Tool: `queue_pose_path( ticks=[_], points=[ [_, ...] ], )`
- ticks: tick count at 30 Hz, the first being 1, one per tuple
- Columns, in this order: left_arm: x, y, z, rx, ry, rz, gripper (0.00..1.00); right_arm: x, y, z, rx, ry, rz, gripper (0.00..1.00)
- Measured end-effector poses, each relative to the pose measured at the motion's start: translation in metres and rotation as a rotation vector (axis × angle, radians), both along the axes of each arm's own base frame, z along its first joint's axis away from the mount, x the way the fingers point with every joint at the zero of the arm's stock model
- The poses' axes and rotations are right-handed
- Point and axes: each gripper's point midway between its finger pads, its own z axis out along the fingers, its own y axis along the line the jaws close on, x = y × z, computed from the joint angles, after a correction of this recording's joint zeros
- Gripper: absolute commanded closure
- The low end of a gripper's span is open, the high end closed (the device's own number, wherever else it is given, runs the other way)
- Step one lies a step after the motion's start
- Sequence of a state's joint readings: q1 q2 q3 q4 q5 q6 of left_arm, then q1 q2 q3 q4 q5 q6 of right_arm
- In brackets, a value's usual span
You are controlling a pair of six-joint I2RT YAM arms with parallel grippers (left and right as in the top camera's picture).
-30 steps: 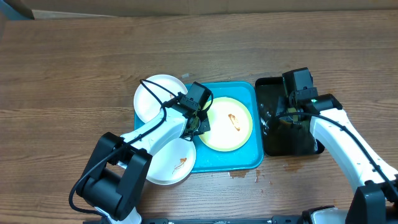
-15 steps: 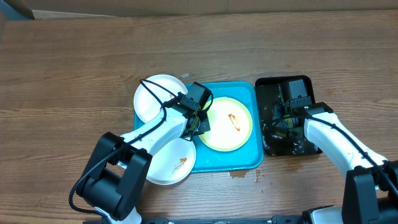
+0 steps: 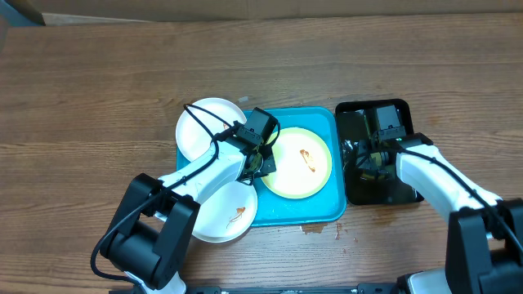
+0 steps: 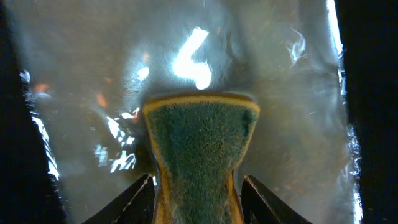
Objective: Clean dirty plates on tray and stack at the side
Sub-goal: 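Lift the sponge with the right gripper out of the black tray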
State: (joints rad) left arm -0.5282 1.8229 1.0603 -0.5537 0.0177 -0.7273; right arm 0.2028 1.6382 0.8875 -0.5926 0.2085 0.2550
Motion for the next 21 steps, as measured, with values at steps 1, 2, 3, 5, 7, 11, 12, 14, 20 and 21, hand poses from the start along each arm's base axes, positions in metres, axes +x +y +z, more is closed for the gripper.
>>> queue_pose_path(
  ticks=[1, 2, 3, 5, 7, 11, 12, 14, 20, 21],
  points=[
    [0.0, 0.0, 0.0, 0.0, 0.0, 0.0, 0.85, -0.001, 0.0, -0.004, -0.003, 0.013, 0.0, 0.61],
    [0.0, 0.0, 0.0, 0.0, 0.0, 0.0, 0.85, -0.002, 0.0, -0.008, -0.004, 0.022, -0.001, 0.63],
    [0.0, 0.0, 0.0, 0.0, 0.0, 0.0, 0.85, -0.002, -0.001, -0.01, -0.006, 0.03, -0.003, 0.67],
    [0.0, 0.0, 0.0, 0.0, 0.0, 0.0, 0.85, -0.002, 0.0, -0.013, -0.005, 0.035, -0.005, 0.79],
    [0.0, 0.0, 0.0, 0.0, 0.0, 0.0, 0.84, -0.001, 0.0, -0.014, -0.004, 0.032, -0.005, 0.79],
    [0.0, 0.0, 0.0, 0.0, 0.0, 0.0, 0.83, 0.0, 0.0, -0.014, -0.004, 0.025, -0.003, 0.96],
    [0.0, 0.0, 0.0, 0.001, 0.0, 0.0, 0.83, 0.001, 0.0, -0.014, -0.004, 0.025, -0.004, 0.96],
    [0.0, 0.0, 0.0, 0.001, -0.001, 0.0, 0.83, 0.001, 0.0, -0.014, -0.003, 0.024, -0.003, 0.96],
    [0.0, 0.001, 0.0, 0.003, -0.002, 0.001, 0.83, -0.006, -0.001, -0.006, -0.013, 0.076, -0.001, 0.96],
    [0.0, 0.001, 0.0, 0.003, -0.002, 0.001, 0.85, -0.005, -0.001, -0.001, -0.014, 0.081, 0.0, 0.96]
  ],
)
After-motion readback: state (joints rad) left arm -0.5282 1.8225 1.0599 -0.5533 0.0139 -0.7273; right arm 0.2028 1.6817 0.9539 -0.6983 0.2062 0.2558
